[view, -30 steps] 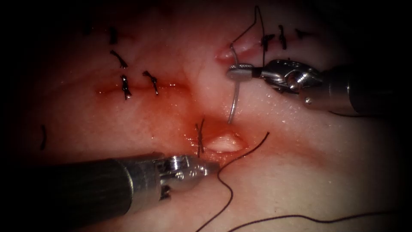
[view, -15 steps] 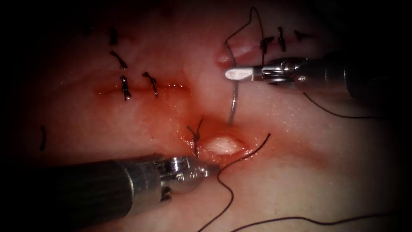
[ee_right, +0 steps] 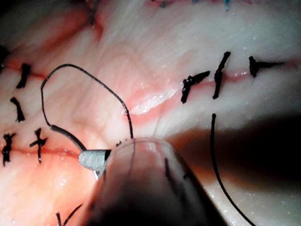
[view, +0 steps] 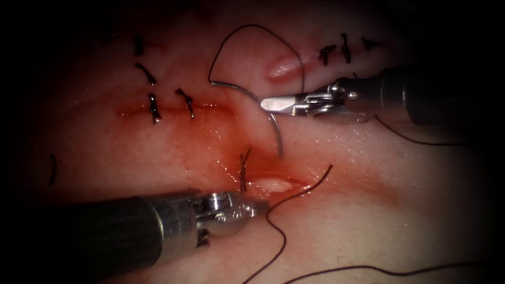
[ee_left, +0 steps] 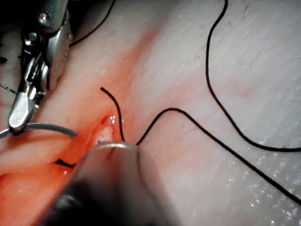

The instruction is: Wound Closure

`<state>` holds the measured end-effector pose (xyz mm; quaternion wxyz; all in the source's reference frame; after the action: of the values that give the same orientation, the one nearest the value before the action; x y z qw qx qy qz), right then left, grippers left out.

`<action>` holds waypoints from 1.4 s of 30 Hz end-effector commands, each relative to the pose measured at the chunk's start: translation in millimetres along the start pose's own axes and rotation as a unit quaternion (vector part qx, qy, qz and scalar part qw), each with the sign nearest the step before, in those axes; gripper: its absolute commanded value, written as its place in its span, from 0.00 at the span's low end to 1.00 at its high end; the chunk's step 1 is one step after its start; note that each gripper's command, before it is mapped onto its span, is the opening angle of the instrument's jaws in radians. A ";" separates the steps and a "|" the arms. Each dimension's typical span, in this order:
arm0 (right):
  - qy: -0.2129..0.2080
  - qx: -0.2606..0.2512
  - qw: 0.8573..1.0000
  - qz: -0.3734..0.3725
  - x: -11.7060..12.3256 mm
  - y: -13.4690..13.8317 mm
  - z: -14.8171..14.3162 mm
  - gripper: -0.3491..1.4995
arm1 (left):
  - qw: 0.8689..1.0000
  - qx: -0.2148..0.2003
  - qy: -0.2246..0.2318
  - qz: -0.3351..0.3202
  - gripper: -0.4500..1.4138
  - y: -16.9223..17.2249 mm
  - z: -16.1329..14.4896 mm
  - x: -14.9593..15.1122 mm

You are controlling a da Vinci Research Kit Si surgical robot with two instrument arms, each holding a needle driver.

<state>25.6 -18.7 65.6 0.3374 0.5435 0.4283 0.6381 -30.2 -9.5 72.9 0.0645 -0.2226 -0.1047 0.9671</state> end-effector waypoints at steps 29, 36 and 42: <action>0.165 -0.457 0.690 -0.536 -6.0 -11.9 4.3 0.81 | 1.000 0.001 0.000 0.002 0.22 0.1 0.4 0.5; 0.171 -0.534 0.588 -0.584 -4.3 -11.5 6.1 0.85 | 1.000 0.001 -0.001 0.002 0.22 0.1 0.2 0.5; 0.147 -0.581 0.523 -0.606 -3.8 -9.3 6.1 0.94 | 1.000 0.001 -0.001 0.002 0.22 0.1 0.2 0.5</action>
<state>30.8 -17.9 56.0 0.8231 -0.2599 0.2216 0.4537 -30.1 -9.6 72.4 0.0627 -0.2215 -0.1039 0.9676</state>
